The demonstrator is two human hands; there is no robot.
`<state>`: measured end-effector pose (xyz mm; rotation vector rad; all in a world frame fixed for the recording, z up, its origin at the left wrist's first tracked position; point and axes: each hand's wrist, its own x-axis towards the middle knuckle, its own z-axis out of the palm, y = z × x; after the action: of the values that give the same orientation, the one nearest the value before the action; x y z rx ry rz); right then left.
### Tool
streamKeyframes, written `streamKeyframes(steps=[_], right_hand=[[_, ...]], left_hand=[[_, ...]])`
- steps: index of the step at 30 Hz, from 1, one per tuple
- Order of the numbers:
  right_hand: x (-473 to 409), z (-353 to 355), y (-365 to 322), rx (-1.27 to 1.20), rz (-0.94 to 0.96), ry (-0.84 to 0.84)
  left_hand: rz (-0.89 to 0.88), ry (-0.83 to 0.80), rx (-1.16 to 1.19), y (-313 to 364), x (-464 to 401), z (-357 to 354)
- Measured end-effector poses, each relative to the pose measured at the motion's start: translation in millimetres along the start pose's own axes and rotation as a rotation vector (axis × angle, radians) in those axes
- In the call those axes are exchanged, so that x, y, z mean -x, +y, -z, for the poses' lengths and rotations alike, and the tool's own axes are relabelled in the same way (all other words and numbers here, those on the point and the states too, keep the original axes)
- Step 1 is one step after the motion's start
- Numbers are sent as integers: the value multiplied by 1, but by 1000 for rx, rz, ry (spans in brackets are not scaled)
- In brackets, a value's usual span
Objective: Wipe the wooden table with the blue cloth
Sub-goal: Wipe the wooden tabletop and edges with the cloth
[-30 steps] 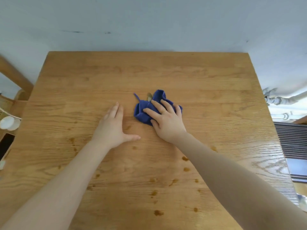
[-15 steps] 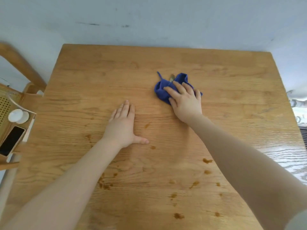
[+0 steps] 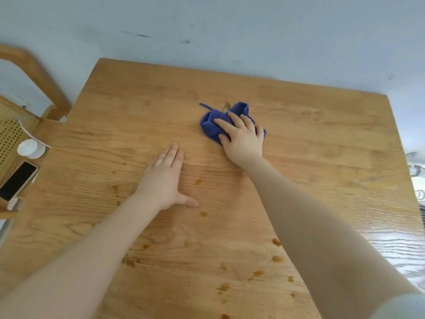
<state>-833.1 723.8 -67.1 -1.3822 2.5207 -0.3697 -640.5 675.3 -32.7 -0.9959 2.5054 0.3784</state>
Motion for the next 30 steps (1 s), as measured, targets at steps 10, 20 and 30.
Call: streamKeyframes(steps=[10, 20, 30], right_hand=[[64, -8, 6, -37, 449, -92], [46, -15, -26, 15, 255, -41], [44, -17, -33, 8, 276, -107]], left_hand=[[196, 101, -59, 13, 13, 1], [371, 132, -57, 13, 22, -10], [268, 168, 130, -8, 27, -8]])
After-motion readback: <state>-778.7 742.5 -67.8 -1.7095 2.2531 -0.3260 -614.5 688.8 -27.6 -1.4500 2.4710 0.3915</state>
